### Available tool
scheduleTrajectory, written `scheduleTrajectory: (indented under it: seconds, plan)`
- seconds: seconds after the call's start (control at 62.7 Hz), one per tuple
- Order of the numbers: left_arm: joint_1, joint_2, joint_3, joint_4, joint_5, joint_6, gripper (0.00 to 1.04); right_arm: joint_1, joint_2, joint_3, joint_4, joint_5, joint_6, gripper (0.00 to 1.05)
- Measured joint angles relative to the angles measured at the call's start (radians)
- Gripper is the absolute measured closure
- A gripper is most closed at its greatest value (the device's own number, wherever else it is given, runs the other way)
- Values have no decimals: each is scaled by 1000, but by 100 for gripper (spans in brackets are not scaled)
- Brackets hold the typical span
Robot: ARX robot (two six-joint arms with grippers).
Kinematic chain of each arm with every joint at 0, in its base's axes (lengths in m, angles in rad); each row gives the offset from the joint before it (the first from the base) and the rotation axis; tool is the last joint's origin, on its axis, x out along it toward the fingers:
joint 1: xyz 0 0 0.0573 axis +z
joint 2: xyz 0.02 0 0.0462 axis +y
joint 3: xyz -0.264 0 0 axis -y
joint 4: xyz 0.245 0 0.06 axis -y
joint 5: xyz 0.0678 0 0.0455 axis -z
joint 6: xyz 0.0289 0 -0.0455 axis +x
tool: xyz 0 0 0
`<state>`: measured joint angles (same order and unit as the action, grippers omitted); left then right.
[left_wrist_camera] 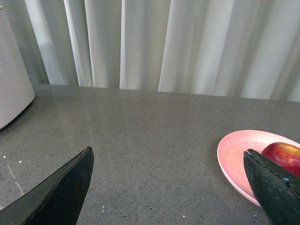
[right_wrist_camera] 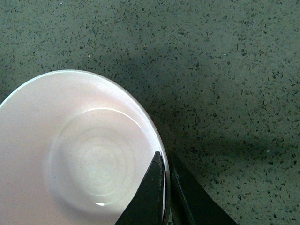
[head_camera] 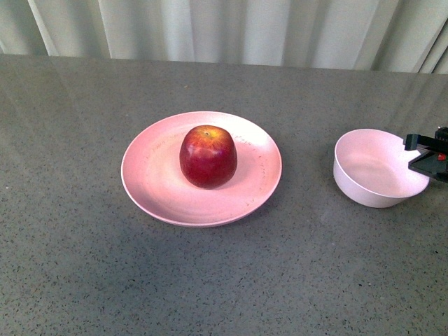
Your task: Move apple from plate to bowl
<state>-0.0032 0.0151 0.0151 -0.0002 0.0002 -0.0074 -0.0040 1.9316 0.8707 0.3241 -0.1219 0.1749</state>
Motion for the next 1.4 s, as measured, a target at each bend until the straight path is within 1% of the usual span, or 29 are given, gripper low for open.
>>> scheduleTrajectory:
  seconds: [0.207, 0.462, 0.51, 0.638, 0.702, 0.733, 0.813, 0.877, 1.052, 1.084, 1.164, 1.355, 1.387, 1.403]
  plan:
    - [0, 0, 0, 0, 0, 0, 9, 49, 49, 69, -32, 39, 21, 103]
    - [0, 0, 0, 0, 0, 0, 9, 64, 60, 81, -37, 38, 42, 102]
    - [0, 0, 0, 0, 0, 0, 9, 63, 60, 81, -36, 31, 47, 94]
    - [0, 0, 0, 0, 0, 0, 9, 57, 56, 78, -16, 7, 50, 76]
    - [0, 0, 0, 0, 0, 0, 9, 49, 43, 67, 2, -18, 50, 66]
    - [0, 0, 0, 0, 0, 0, 9, 46, 36, 61, 8, -27, 50, 62]
    - [0, 0, 0, 0, 0, 0, 9, 26, -5, 38, 34, -54, 50, 48]
    - [0, 0, 0, 0, 0, 0, 9, 11, -44, 16, 60, -66, 44, 39]
    - [0, 0, 0, 0, 0, 0, 9, -58, -241, -93, 120, -126, 9, 9]
    - [0, 0, 0, 0, 0, 0, 9, -73, -276, -113, 121, -139, 8, 7]
    - [0, 0, 0, 0, 0, 0, 9, -100, -339, -147, 121, -151, 7, 9]
    - [0, 0, 0, 0, 0, 0, 9, -107, -350, -154, 124, -150, 5, 9]
    - [0, 0, 0, 0, 0, 0, 9, -98, -335, -182, 213, -100, -17, 13]
    - [0, 0, 0, 0, 0, 0, 9, -94, -330, -208, 299, -62, -43, 16]
